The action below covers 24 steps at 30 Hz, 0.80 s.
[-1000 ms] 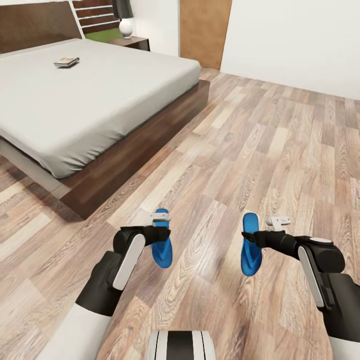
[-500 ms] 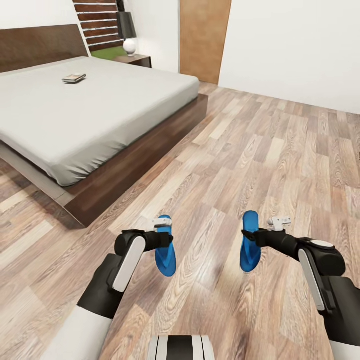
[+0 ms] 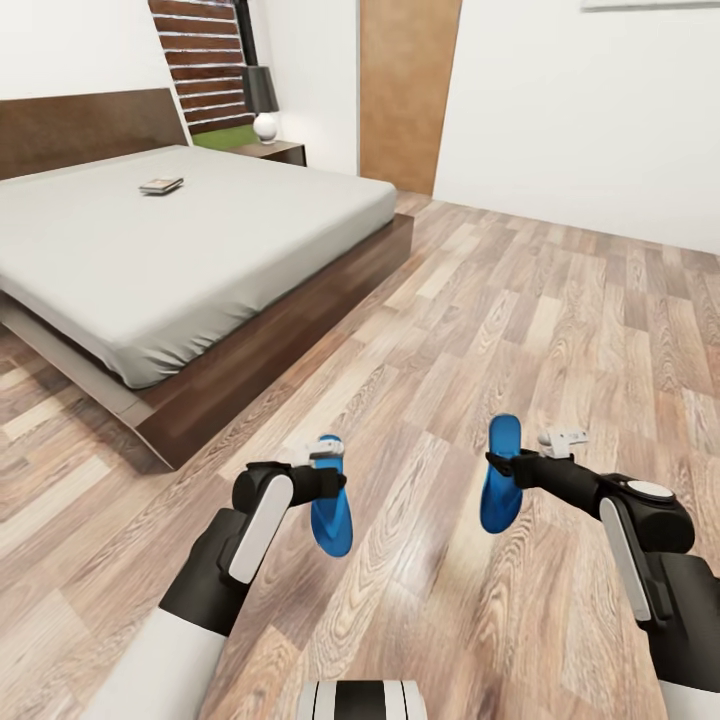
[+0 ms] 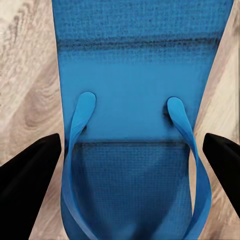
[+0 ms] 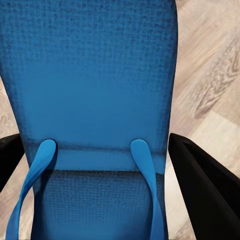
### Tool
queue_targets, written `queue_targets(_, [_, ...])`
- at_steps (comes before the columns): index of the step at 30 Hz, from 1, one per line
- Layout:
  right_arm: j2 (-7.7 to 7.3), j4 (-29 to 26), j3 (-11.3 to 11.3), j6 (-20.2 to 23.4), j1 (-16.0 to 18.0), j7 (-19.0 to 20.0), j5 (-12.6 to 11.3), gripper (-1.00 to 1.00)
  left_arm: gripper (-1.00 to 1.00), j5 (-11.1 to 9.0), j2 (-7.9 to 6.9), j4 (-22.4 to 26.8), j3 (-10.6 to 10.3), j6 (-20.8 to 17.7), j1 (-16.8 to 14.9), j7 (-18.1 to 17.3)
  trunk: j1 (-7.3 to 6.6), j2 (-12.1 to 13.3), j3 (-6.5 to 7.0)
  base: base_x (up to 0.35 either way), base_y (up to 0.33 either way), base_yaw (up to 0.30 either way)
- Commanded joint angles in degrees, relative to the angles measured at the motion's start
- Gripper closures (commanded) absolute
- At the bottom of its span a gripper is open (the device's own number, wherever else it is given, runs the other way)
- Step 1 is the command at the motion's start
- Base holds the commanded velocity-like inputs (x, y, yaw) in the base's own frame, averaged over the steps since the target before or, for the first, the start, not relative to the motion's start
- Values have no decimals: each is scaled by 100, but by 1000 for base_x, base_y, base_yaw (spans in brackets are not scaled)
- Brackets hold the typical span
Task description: In the bedroom, move the book from the bed onto either nightstand, and place the two sandals side by side next to the bed.
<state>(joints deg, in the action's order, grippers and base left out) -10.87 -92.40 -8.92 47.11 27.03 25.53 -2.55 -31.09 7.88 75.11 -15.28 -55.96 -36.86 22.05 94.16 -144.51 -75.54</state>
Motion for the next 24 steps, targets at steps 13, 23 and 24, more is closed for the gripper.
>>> queue_targets(13, [567,-1,372,178,14,-2348,22,100,100,10,3,30,-10,101,2,79,-34,16,276,0,0,-78])
queue_targets(23, [594,0,592,157,-1,-2510,16,100,100,-21,-8,-3,14,105,-5,81,-60,29,495,0,0,-253])
queue_targets(24, [595,0,601,162,-3,-2514,11,100,100,-19,-16,-20,17,109,-5,81,-62,31,517,0,0,-267])
